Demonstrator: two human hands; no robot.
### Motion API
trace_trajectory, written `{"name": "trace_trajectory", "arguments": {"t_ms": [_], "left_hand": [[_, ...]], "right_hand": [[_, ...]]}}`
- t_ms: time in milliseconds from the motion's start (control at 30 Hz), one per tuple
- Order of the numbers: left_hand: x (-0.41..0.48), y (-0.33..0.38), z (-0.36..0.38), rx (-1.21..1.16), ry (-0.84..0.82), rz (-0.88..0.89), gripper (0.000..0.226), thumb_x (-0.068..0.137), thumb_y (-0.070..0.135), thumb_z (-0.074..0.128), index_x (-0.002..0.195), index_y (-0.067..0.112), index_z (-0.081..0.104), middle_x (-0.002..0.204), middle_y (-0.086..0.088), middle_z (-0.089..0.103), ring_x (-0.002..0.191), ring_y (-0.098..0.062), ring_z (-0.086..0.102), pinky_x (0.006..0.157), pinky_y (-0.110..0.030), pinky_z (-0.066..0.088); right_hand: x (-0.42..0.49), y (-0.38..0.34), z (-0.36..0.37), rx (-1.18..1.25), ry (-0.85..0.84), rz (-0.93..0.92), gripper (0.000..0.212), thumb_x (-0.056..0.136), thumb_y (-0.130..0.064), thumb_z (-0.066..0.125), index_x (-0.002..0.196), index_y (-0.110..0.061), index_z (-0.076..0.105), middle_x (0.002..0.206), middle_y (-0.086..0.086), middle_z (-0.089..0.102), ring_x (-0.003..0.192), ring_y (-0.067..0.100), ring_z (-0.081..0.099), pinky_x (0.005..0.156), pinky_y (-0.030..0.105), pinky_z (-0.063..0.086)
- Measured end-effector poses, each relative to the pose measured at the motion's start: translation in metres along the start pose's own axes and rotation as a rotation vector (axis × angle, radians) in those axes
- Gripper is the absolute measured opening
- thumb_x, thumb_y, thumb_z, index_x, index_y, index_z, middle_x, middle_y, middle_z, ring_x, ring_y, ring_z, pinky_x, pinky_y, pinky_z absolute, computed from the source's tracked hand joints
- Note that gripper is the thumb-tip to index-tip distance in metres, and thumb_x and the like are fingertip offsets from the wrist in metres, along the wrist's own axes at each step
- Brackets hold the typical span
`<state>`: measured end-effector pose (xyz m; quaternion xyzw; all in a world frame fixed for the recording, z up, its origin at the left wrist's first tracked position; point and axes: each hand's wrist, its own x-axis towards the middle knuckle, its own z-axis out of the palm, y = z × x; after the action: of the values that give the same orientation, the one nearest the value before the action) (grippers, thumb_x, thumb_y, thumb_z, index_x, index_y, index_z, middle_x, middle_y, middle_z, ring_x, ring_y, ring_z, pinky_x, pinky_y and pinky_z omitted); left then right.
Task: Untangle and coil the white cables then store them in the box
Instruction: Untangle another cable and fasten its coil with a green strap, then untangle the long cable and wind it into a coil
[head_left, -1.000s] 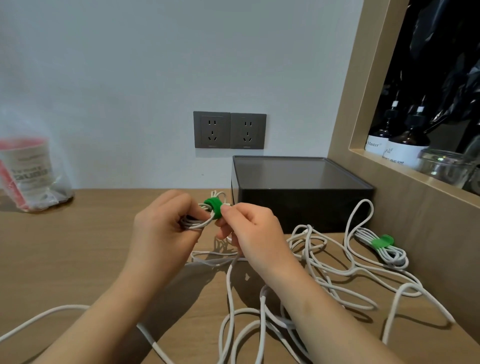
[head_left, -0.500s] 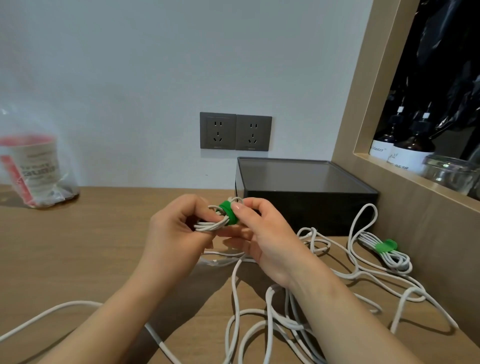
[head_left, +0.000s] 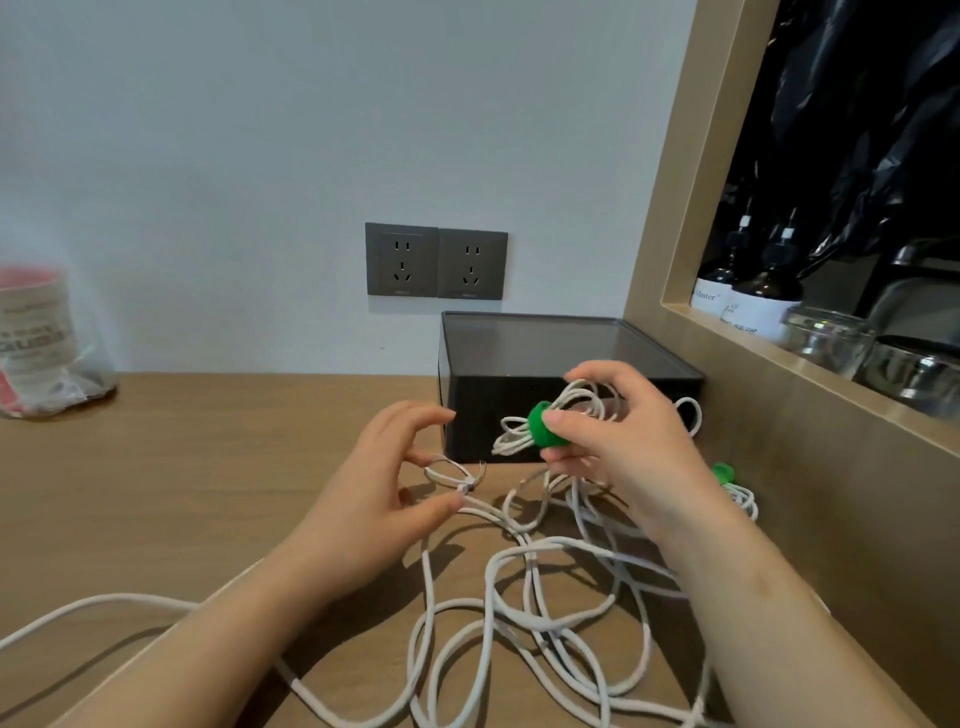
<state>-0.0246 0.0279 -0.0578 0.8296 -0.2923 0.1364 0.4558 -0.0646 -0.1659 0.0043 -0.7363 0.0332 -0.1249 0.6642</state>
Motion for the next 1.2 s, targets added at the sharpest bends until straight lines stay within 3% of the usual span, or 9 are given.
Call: {"name": "trace_trajectory", "arguments": {"t_ms": [133, 233, 467, 633, 733, 800, 900, 1033, 1200], "left_hand": [[-0.001, -0.005, 0.006, 0.107, -0.073, -0.069, 0.048, 0.084, 0.038, 0.062, 0.121, 0.048, 0.033, 0.118, 0.028, 0.040, 0.110, 0.005, 0.046, 0.091, -0.017, 0.046], [-0.002, -0.006, 0.009, 0.138, -0.117, -0.103, 0.038, 0.087, 0.040, 0.058, 0.119, 0.044, 0.039, 0.116, 0.023, 0.046, 0.110, 0.002, 0.047, 0.093, -0.018, 0.042], [-0.008, -0.005, 0.012, 0.242, -0.205, -0.086, 0.030, 0.090, 0.044, 0.052, 0.119, 0.043, 0.047, 0.112, 0.028, 0.050, 0.107, 0.008, 0.048, 0.096, -0.017, 0.040], [-0.014, -0.002, 0.013, 0.416, -0.269, -0.041, 0.034, 0.092, 0.044, 0.050, 0.126, 0.037, 0.052, 0.125, 0.020, 0.054, 0.114, 0.002, 0.047, 0.098, -0.019, 0.038], [-0.015, 0.003, 0.013, 0.380, -0.263, -0.089, 0.030, 0.094, 0.033, 0.051, 0.124, 0.034, 0.055, 0.127, 0.014, 0.056, 0.112, 0.000, 0.048, 0.096, -0.019, 0.037], [-0.017, 0.014, 0.010, 0.308, -0.201, -0.122, 0.027, 0.095, 0.027, 0.050, 0.121, 0.032, 0.057, 0.124, 0.012, 0.057, 0.109, 0.000, 0.047, 0.093, -0.018, 0.036], [-0.029, 0.037, 0.002, 0.207, -0.066, -0.065, 0.020, 0.094, 0.031, 0.050, 0.112, 0.036, 0.058, 0.112, 0.022, 0.056, 0.104, 0.007, 0.050, 0.085, -0.010, 0.035], [-0.055, 0.052, 0.002, 0.152, -0.239, -0.049, 0.032, 0.085, 0.063, 0.043, 0.110, 0.045, 0.053, 0.113, 0.033, 0.052, 0.108, 0.015, 0.047, 0.090, -0.010, 0.035], [-0.060, 0.028, -0.007, 0.151, 0.257, -0.183, 0.022, 0.094, 0.008, 0.049, 0.106, 0.022, 0.062, 0.103, 0.009, 0.059, 0.100, -0.010, 0.054, 0.084, -0.022, 0.036]], "right_hand": [[-0.009, 0.005, -0.062, -0.329, 0.257, -0.153, 0.023, 0.080, -0.007, 0.069, 0.089, -0.020, 0.053, 0.083, 0.007, 0.063, 0.065, 0.024, 0.068, 0.060, 0.034, 0.059], [-0.003, 0.024, -0.094, -0.777, 0.376, -0.209, 0.026, 0.080, -0.009, 0.069, 0.077, -0.025, 0.048, 0.084, 0.000, 0.054, 0.071, 0.014, 0.054, 0.061, 0.028, 0.043], [0.008, 0.057, -0.084, -1.488, 0.063, -0.265, 0.022, 0.091, -0.019, 0.053, 0.111, -0.027, 0.057, 0.117, -0.006, 0.058, 0.114, 0.014, 0.048, 0.095, 0.029, 0.038], [-0.004, 0.033, -0.084, -1.239, -0.003, -0.067, 0.037, 0.092, -0.040, 0.050, 0.128, -0.031, 0.052, 0.146, -0.007, 0.037, 0.140, 0.017, 0.021, 0.112, 0.040, 0.018], [-0.036, 0.018, -0.079, -0.923, 0.102, -0.235, 0.029, 0.093, -0.035, 0.049, 0.121, -0.031, 0.057, 0.127, -0.016, 0.050, 0.129, 0.009, 0.035, 0.109, 0.038, 0.027], [-0.066, 0.012, -0.074, -0.839, 0.029, -0.308, 0.017, 0.092, -0.037, 0.049, 0.105, -0.036, 0.061, 0.105, -0.028, 0.051, 0.112, -0.005, 0.041, 0.101, 0.030, 0.033], [-0.100, 0.015, -0.073, -0.864, -0.217, -0.208, 0.016, 0.086, -0.048, 0.054, 0.102, -0.046, 0.054, 0.107, -0.031, 0.045, 0.110, -0.009, 0.036, 0.099, 0.025, 0.033], [-0.110, 0.042, -0.070, -1.084, -0.434, -0.040, 0.054, 0.079, -0.065, 0.053, 0.128, -0.047, 0.041, 0.136, -0.023, 0.030, 0.130, 0.005, 0.020, 0.108, 0.032, 0.020], [-0.101, 0.061, -0.054, -1.095, -0.283, -0.089, 0.053, 0.080, -0.069, 0.047, 0.127, -0.046, 0.043, 0.137, -0.024, 0.033, 0.130, 0.007, 0.023, 0.107, 0.032, 0.020]]}}
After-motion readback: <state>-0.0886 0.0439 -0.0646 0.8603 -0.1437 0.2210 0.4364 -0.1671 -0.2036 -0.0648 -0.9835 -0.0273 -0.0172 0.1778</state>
